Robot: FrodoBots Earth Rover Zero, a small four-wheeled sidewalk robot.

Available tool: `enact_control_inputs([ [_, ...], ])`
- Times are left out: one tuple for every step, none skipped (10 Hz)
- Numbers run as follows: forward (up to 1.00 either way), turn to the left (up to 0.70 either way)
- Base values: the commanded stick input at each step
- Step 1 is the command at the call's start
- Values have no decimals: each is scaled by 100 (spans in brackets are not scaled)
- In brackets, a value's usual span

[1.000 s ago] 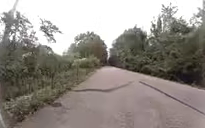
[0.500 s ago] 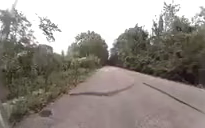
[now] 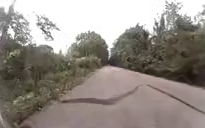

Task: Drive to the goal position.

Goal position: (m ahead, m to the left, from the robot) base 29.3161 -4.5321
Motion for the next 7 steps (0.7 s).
enact_control_inputs([
  [70, 0],
  [70, 0],
  [70, 0],
  [70, 0],
  [70, -3],
  [70, -19],
  [70, -9],
])
